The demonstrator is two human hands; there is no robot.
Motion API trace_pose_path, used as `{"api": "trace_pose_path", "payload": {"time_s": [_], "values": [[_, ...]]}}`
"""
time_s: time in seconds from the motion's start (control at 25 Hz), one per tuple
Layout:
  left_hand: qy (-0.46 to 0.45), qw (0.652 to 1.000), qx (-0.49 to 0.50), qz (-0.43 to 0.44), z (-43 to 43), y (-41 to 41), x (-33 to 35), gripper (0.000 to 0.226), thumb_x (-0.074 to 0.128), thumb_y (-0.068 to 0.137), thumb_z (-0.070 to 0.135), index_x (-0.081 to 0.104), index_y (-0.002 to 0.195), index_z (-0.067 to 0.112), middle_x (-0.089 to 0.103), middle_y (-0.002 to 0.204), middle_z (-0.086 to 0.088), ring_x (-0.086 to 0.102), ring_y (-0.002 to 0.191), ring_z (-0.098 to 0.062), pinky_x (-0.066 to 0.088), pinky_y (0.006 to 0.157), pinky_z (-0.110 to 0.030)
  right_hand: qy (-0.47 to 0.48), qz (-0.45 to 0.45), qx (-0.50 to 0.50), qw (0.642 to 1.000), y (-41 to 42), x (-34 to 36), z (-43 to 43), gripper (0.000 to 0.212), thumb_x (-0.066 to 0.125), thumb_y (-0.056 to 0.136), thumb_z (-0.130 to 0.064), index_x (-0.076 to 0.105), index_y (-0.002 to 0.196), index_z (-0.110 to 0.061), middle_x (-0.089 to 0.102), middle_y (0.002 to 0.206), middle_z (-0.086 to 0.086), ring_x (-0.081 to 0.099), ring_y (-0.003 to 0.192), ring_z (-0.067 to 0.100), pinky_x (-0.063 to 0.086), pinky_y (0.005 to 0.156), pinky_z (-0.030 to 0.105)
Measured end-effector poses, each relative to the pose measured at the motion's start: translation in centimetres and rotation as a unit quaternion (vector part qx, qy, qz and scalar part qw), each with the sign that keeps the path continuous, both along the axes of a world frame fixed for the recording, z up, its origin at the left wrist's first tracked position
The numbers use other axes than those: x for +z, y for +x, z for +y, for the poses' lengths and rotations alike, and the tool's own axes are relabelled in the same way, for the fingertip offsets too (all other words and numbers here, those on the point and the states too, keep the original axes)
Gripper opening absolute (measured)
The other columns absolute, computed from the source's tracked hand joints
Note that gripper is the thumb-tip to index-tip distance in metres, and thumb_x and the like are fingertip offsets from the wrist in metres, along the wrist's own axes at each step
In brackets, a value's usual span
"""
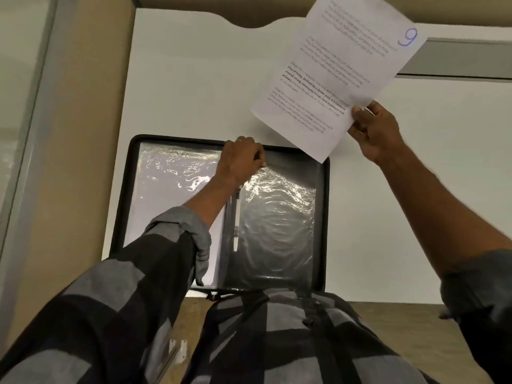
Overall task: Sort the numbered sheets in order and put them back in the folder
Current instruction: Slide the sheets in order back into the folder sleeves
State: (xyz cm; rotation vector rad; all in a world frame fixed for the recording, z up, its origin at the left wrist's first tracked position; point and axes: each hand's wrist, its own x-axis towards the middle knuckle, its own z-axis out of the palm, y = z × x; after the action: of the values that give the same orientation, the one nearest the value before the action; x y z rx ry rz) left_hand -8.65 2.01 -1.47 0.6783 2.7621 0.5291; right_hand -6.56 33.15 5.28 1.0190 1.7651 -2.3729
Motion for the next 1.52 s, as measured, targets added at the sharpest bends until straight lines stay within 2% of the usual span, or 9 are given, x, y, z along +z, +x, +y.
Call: {"api": "trace_pose_path", "payload": {"time_s": [0.24, 0.4, 0.48, 0.68, 0.84, 0.96, 1.16, 1.36, 1.52], "values": [[0.034, 0.992, -0.094, 0.076, -1.0, -0.4, -0.2, 0.013, 0.068, 0.095, 0.033, 0.081, 0.096, 0.03, 0.078, 0.085, 0.003, 0.068, 0.08, -0.022, 0.05, 0.074, -0.035, -0.044, 0.001, 0.001, 0.999, -1.7, -1.8, -2.1, 0.029, 0.062, 0.098, -0.004, 0.064, 0.127, -0.011, 0.073, 0.12, 0.006, 0.072, 0.104, 0.02, 0.058, 0.088, 0.034], [0.075, 0.985, -0.067, 0.14, -2.0, 1.3, -1.6, 0.006, 0.075, 0.09, 0.027, 0.08, 0.093, 0.024, 0.072, 0.124, 0.0, 0.066, 0.107, -0.022, 0.044, 0.102, -0.04, -0.072, 0.013, 0.01, 0.997, -2.4, -2.1, -3.6, 0.025, 0.064, 0.097, -0.005, 0.064, 0.122, -0.011, 0.073, 0.119, 0.006, 0.071, 0.106, 0.02, 0.058, 0.092, 0.036], [0.097, 0.983, -0.023, 0.154, -1.7, 2.0, -1.8, 0.005, 0.077, 0.088, 0.027, 0.078, 0.088, 0.022, 0.073, 0.111, 0.002, 0.064, 0.102, -0.019, 0.037, 0.107, -0.037, -0.078, 0.018, 0.014, 0.997, -2.6, -2.1, -4.2, 0.023, 0.064, 0.097, -0.005, 0.064, 0.119, -0.011, 0.073, 0.115, 0.004, 0.072, 0.104, 0.019, 0.058, 0.092, 0.037], [0.126, 0.989, -0.024, 0.076, -1.1, 2.1, -1.7, 0.013, 0.079, 0.087, 0.025, 0.07, 0.081, 0.017, 0.069, 0.079, 0.004, 0.062, 0.08, -0.018, 0.049, 0.087, -0.039, -0.073, 0.025, 0.027, 0.997, -2.5, -1.7, -5.0, 0.023, 0.064, 0.097, -0.005, 0.064, 0.118, -0.013, 0.074, 0.113, 0.003, 0.072, 0.103, 0.018, 0.058, 0.087, 0.033], [0.083, 0.994, -0.026, 0.067, -1.6, 1.9, -0.9, 0.019, 0.069, 0.095, 0.04, 0.061, 0.088, 0.025, 0.063, 0.072, 0.013, 0.059, 0.072, -0.011, 0.041, 0.095, -0.034, -0.049, 0.005, 0.074, 0.996, -1.0, -2.3, -5.5, 0.026, 0.063, 0.098, -0.006, 0.063, 0.123, -0.011, 0.075, 0.114, 0.003, 0.071, 0.108, 0.019, 0.058, 0.092, 0.035], [0.064, 0.993, -0.056, 0.085, -2.2, 1.3, -0.3, 0.022, 0.067, 0.096, 0.044, 0.063, 0.095, 0.023, 0.062, 0.069, 0.011, 0.06, 0.066, -0.015, 0.045, 0.09, -0.037, -0.028, -0.006, 0.109, 0.994, 0.0, -2.2, -4.9, 0.025, 0.062, 0.099, -0.007, 0.062, 0.124, -0.01, 0.076, 0.112, 0.001, 0.072, 0.106, 0.018, 0.059, 0.089, 0.034], [0.073, 0.995, -0.047, 0.054, -3.2, 0.4, 0.1, 0.033, 0.071, 0.089, 0.054, 0.064, 0.105, 0.027, 0.069, 0.084, 0.012, 0.066, 0.082, -0.012, 0.049, 0.088, -0.04, 0.026, -0.008, 0.141, 0.99, -0.1, -1.4, -3.1, 0.029, 0.063, 0.099, -0.01, 0.062, 0.128, -0.012, 0.076, 0.116, 0.0, 0.073, 0.108, 0.02, 0.06, 0.088, 0.034], [0.045, 0.997, -0.061, 0.026, -3.3, -0.1, 0.6, 0.059, 0.071, 0.08, 0.07, 0.06, 0.12, 0.027, 0.068, 0.101, 0.011, 0.061, 0.102, -0.014, 0.039, 0.095, -0.041, 0.072, -0.011, 0.199, 0.977, -1.2, -1.3, -2.4, 0.03, 0.062, 0.101, -0.011, 0.061, 0.13, -0.01, 0.076, 0.114, 0.001, 0.074, 0.105, 0.02, 0.061, 0.084, 0.033], [0.013, 0.998, -0.051, -0.036, -3.9, -1.5, 1.3, 0.078, 0.069, 0.07, 0.081, 0.056, 0.129, 0.031, 0.064, 0.095, 0.015, 0.054, 0.104, -0.011, 0.032, 0.098, -0.037, 0.084, -0.022, 0.229, 0.97, -1.9, -2.2, -2.3, 0.036, 0.062, 0.101, -0.011, 0.058, 0.136, -0.008, 0.075, 0.118, 0.003, 0.073, 0.107, 0.02, 0.061, 0.086, 0.034]]}}
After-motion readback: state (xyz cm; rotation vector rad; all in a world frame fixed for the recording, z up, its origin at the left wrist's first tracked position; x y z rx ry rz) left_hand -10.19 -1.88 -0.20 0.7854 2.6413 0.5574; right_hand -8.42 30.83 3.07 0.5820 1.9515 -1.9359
